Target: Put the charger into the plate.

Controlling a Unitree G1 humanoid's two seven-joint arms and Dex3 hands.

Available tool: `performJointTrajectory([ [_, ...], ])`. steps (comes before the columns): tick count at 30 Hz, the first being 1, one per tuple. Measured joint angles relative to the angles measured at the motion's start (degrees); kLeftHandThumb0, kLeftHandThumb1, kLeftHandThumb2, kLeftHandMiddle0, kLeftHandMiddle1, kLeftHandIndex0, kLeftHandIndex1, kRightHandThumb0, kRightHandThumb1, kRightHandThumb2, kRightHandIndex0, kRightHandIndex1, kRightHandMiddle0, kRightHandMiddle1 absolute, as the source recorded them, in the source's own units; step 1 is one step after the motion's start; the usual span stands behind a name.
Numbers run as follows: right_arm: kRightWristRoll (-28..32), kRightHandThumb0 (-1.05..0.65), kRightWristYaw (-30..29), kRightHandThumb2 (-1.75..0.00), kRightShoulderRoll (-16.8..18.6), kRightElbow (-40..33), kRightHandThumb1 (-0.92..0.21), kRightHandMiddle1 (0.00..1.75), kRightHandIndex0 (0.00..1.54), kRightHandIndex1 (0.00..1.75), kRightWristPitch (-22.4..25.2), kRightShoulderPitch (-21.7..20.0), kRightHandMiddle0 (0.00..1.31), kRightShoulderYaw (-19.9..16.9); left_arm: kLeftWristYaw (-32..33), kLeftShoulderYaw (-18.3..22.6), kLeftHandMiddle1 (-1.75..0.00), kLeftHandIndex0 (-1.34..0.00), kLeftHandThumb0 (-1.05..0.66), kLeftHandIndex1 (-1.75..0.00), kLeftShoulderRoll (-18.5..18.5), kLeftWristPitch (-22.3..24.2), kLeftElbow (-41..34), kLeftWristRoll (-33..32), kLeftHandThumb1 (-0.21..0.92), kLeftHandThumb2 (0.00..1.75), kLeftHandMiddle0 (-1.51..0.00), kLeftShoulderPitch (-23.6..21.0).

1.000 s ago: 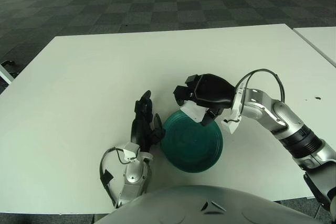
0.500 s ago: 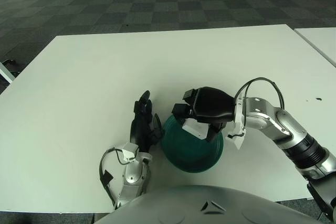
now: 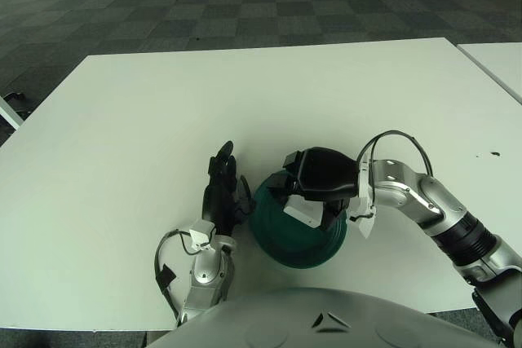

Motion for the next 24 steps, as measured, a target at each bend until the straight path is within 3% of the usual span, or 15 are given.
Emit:
performJointTrajectory([
  [13, -2.46, -0.44, -1.11, -1.17, 2.07, 1.78, -0.43, 1.75, 1.03, 1.75, -1.50, 1.73, 0.52, 1.44, -0.34, -1.71, 0.00, 0.00, -0.89, -0.44, -0.60, 5.88, -5.73, -4.16, 0.92, 0.99, -0.15, 2.93],
  [20, -7.48, -0.43, -5.41, -1.12, 3.03, 4.66, -0.47, 1.75, 1.00, 1.75, -3.10, 1.80, 0.49, 2.32, -0.34, -1.73, 0.00, 0.00, -0.90, -0.38, -0.79, 7.33, -7.11, -4.04, 0.92, 0.97, -0.14, 3.37],
  [22, -8.63, -0.40, -6.78, -0.91, 3.59, 5.41, -0.63, 1.75, 0.85, 1.75, -3.34, 1.86, 0.38, 2.61, -0.36, -1.75, 0.00, 0.00, -0.90, -0.36, -0.88, 7.73, -7.54, -4.01, 0.92, 0.97, -0.13, 3.57],
  [24, -9.82, -0.39, -8.16, -0.80, 3.97, 5.87, -0.71, 1.75, 0.78, 1.75, -3.79, 1.84, 0.33, 2.72, -0.43, -1.80, 0.00, 0.00, -0.90, -0.34, -0.95, 8.10, -7.99, -4.01, 0.92, 0.97, -0.13, 3.74],
])
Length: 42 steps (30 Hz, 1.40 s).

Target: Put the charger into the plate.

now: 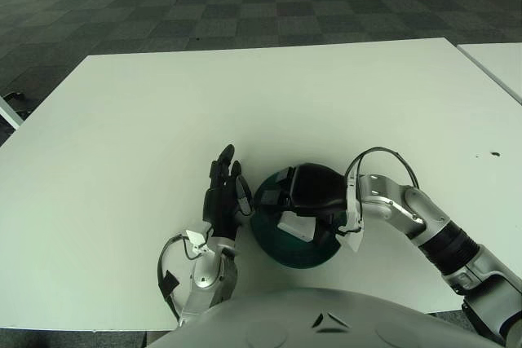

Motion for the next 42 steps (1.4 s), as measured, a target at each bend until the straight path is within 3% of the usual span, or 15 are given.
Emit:
performJointTrajectory([
  [2, -1.01, -0.64, -0.95, -0.73, -0.01, 0.45, -0.84, 1.67, 0.66, 1.75, -0.41, -0.16, 0.26, 0.06, -0.22, -0.03, 0.00, 0.00, -0.90, -0.34, -0.05, 0.30, -0.38, -0.02, 0.92, 0.97, -0.12, 0.10],
  [3, -1.15, -0.68, -0.99, -0.72, -0.11, 0.82, -0.85, 1.66, 0.63, 1.75, -0.75, -0.36, 0.24, 0.06, -0.36, -0.04, 0.00, 0.00, -0.89, -0.33, -0.07, 0.37, -0.50, -0.02, 0.92, 0.97, -0.12, 0.14],
  [5, -0.99, -0.83, -0.61, -0.76, -1.10, 1.64, -0.89, 1.61, 0.42, 1.75, -1.71, -0.86, 0.15, 0.01, -0.63, -0.09, 0.00, 0.00, -0.89, -0.34, -0.08, 0.67, -0.71, -0.02, 0.92, 0.97, -0.13, 0.17],
  [8, 0.33, -0.93, 1.77, -0.80, -3.30, 1.75, -0.91, 1.54, 0.28, 1.51, -2.18, -1.74, 0.08, -0.22, -0.80, 0.02, 0.00, 0.00, -0.89, -0.34, -0.13, 0.93, -0.80, -0.05, 0.92, 0.98, -0.13, 0.26],
  [9, 1.11, -0.94, 2.87, -0.81, -3.94, 1.75, -0.91, 1.52, 0.27, 1.47, -2.12, -2.08, 0.07, -0.34, -0.82, 0.10, 0.00, 0.00, -0.89, -0.34, -0.14, 0.97, -0.82, -0.05, 0.92, 0.98, -0.13, 0.28],
  [14, 4.06, -1.02, 7.53, -0.83, -5.14, 1.10, -0.92, 1.30, 0.23, 0.96, 0.26, -2.94, 0.01, -0.86, -0.91, 0.45, 0.00, 0.00, -0.90, -0.36, -0.18, 1.10, -0.99, -0.03, 0.92, 0.99, -0.12, 0.32],
  [17, 5.51, -1.04, 9.09, -0.83, -5.03, -0.20, -0.92, 1.19, 0.24, 0.76, 1.95, -2.91, 0.00, -1.08, -0.92, 0.75, 0.00, 0.00, -0.90, -0.36, -0.18, 1.10, -0.99, -0.01, 0.92, 0.99, -0.11, 0.32],
  [20, 6.32, -1.04, 10.18, -0.82, -4.29, -1.20, -0.92, 1.12, 0.24, 0.67, 4.10, -2.74, 0.00, -1.29, -0.97, 1.20, 0.00, 0.00, -0.90, -0.36, -0.18, 1.09, -0.99, -0.01, 0.92, 0.99, -0.10, 0.31],
  [22, 7.20, -1.05, 11.32, -0.82, -3.40, -1.42, -0.92, 0.99, 0.25, 0.55, 5.56, -2.95, 0.00, -1.29, -1.19, 1.69, 0.00, 0.00, -0.91, -0.36, -0.17, 1.09, -0.99, -0.05, 0.92, 1.00, -0.09, 0.30],
  [26, 12.27, -1.05, 17.98, -0.84, -1.22, -1.49, -0.92, 0.69, 0.26, 0.32, 11.00, -5.55, 0.00, -1.22, -2.71, 3.80, 0.00, 0.00, -0.93, -0.35, 0.16, 1.04, -0.87, -0.41, 0.92, 0.99, -0.09, -0.04],
  [29, 15.40, -1.05, 22.28, -0.84, -0.07, -2.67, -0.92, 0.58, 0.27, 0.21, 16.16, -7.47, 0.00, -1.62, -4.22, 5.45, 0.00, 0.00, -0.94, -0.36, 0.71, 0.77, -0.40, -0.79, 0.92, 0.98, -0.09, -0.88],
  [37, 20.19, -1.05, 31.30, -0.81, 1.31, -8.63, -0.92, 0.46, 0.29, 0.08, 30.64, -7.25, 0.00, -2.57, -6.57, 8.00, -0.01, 0.00, -0.99, -0.36, 1.11, -1.35, 1.92, -0.76, 0.92, 0.94, -0.11, -2.27],
  [42, 21.48, -1.05, 34.58, -0.80, 1.22, -10.28, -0.92, 0.41, 0.28, 0.05, 35.91, -7.30, 0.00, -2.72, -6.77, 7.18, -0.01, 0.00, -0.98, -0.38, 0.16, -1.35, 2.00, -0.35, 0.92, 0.92, -0.12, -2.06],
])
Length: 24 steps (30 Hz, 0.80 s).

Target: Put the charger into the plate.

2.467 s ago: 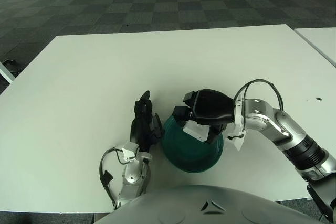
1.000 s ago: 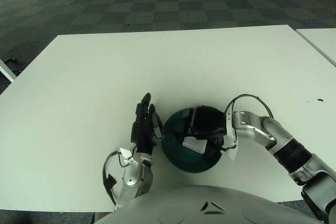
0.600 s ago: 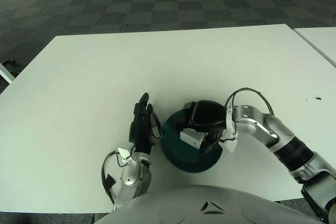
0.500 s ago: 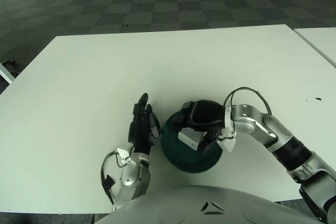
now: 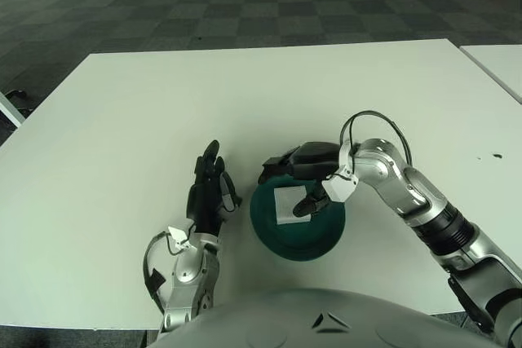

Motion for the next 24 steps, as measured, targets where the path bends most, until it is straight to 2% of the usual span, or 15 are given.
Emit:
performJointTrajectory([
  [6, 0.29, -1.05, 0.27, -0.78, -0.20, -1.83, -0.92, 0.38, 0.27, 0.03, 4.81, 0.96, 0.00, -1.43, 0.21, -0.62, -0.01, 0.00, -0.95, -0.43, 0.02, 0.60, -1.15, 0.31, 0.92, 0.91, -0.14, 0.06],
  [12, 0.69, -1.04, 0.04, -0.72, -1.04, -4.05, -0.92, 0.32, 0.22, 0.01, 7.21, 3.69, 0.00, -3.28, 0.72, -0.54, -0.01, 0.00, -0.93, -0.45, -0.01, 0.92, -1.70, 0.27, 0.92, 0.93, -0.15, 0.21],
  [15, 5.11, -0.99, -2.79, -0.67, -0.49, -7.17, -0.92, 0.44, 0.29, 0.03, 9.30, 8.85, 0.00, -8.35, 0.70, -0.54, -0.01, 0.00, -0.92, -0.47, -0.02, 0.96, -1.69, -0.03, 0.92, 0.94, -0.16, 0.32],
  [17, 8.97, -0.93, -6.88, -0.64, 2.31, -8.90, -0.92, 0.63, 0.39, 0.05, 12.44, 13.11, 0.00, -12.60, 0.73, -0.33, -0.01, 0.00, -0.92, -0.51, -0.06, 0.95, -1.64, -0.20, 0.92, 0.96, -0.17, 0.55],
  [19, 11.12, -0.90, -11.86, -0.63, 5.81, -9.03, -0.92, 0.72, 0.43, 0.06, 14.43, 16.79, 0.01, -15.81, 0.74, -0.22, -0.01, 0.00, -0.91, -0.53, -0.08, 0.95, -1.59, -0.13, 0.92, 0.97, -0.17, 0.73],
  [20, 11.98, -0.89, -14.54, -0.62, 7.63, -8.82, -0.92, 0.76, 0.45, 0.06, 15.34, 18.67, 0.02, -17.15, 0.74, -0.24, -0.01, 0.00, -0.91, -0.54, -0.08, 0.94, -1.56, -0.03, 0.92, 0.98, -0.17, 0.74],
  [21, 12.50, -0.86, -16.95, -0.69, 9.52, -8.58, -0.92, 0.70, 0.41, 0.06, 15.90, 20.50, 0.01, -18.27, 0.73, -0.25, -0.01, 0.00, -0.91, -0.57, -0.06, 0.92, -1.54, 0.09, 0.92, 0.97, -0.18, 0.73],
  [24, 14.51, -0.82, -24.12, -0.63, 14.82, -8.02, -0.92, 0.82, 0.50, 0.12, 18.06, 25.55, 0.09, -21.50, 0.75, -0.45, 0.00, 0.00, -0.90, -0.60, 0.09, 1.05, -2.41, 1.11, 0.92, 1.00, -0.18, 1.12],
])
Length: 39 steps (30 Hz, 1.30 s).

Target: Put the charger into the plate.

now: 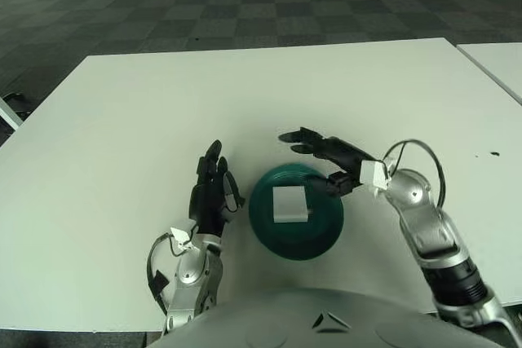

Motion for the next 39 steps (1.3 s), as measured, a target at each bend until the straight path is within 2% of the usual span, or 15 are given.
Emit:
performJointTrajectory([
  [3, 4.38, -0.79, -6.07, -0.62, 5.43, -0.11, -0.92, 0.90, 0.57, 0.16, 3.66, 3.09, 0.15, -5.48, 0.05, -0.68, 0.00, 0.00, -0.90, -0.63, 0.91, 1.48, -4.58, 2.13, 0.92, 1.02, -0.18, 2.06],
  [5, 7.25, -0.76, -8.76, -0.62, 7.39, -0.21, -0.92, 0.93, 0.61, 0.18, 6.34, 3.60, 0.19, -9.39, 0.04, -1.08, 0.00, 0.00, -0.89, -0.63, 1.77, 2.95, -8.23, 3.02, 0.92, 1.02, -0.18, 3.27],
  [7, 10.20, -0.75, -11.43, -0.62, 8.56, -0.71, -0.92, 0.95, 0.63, 0.19, 9.23, 3.53, 0.21, -13.43, -0.13, -1.31, 0.00, 0.00, -0.89, -0.62, 2.77, 4.88, -11.91, 3.88, 0.92, 1.02, -0.18, 3.92],
  [11, 12.63, -0.71, -14.98, -0.62, 9.07, -2.52, -0.92, 0.97, 0.64, 0.20, 11.25, 3.07, 0.24, -17.09, -0.49, -0.98, 0.00, 0.00, -0.89, -0.58, 4.63, 7.82, -16.28, 4.86, 0.92, 1.02, -0.17, 3.78],
  [16, 14.50, -0.69, -16.89, -0.62, 9.77, -3.82, -0.92, 0.97, 0.63, 0.21, 10.83, 3.03, 0.24, -17.16, -0.63, -1.37, 0.00, 0.00, -0.90, -0.55, 5.64, 11.60, -18.99, 6.25, 0.92, 1.02, -0.15, 3.01],
  [20, 15.17, -0.68, -17.68, -0.61, 10.36, -3.53, -0.92, 0.95, 0.62, 0.21, 9.62, 3.13, 0.23, -16.56, -0.77, -1.29, 0.00, 0.00, -0.91, -0.55, 5.93, 12.02, -19.10, 7.02, 0.92, 1.03, -0.15, 2.24],
  [29, 15.31, -0.65, -18.64, -0.51, 10.69, 0.39, -0.92, 0.93, 0.57, 0.18, 3.25, 4.02, 0.20, -14.72, -0.67, 1.70, 0.00, 0.00, -0.95, -0.56, 6.26, 9.24, -11.41, 8.75, 0.92, 1.05, -0.15, -1.59],
  [35, 14.89, -0.64, -19.13, -0.51, 10.67, 6.66, -0.92, 0.91, 0.57, 0.19, -2.39, 3.97, 0.16, -14.17, -0.61, 3.24, 0.00, 0.00, -0.96, -0.53, 6.16, 6.35, -5.86, 9.42, 0.92, 1.06, -0.15, -5.16],
  [39, 14.93, -0.65, -19.49, -0.53, 10.62, 12.15, -0.92, 0.90, 0.58, 0.20, -5.94, 3.11, 0.15, -14.31, -0.60, 3.78, 0.00, 0.00, -0.95, -0.50, 5.86, 6.10, -4.34, 9.50, 0.92, 1.07, -0.15, -7.60],
])
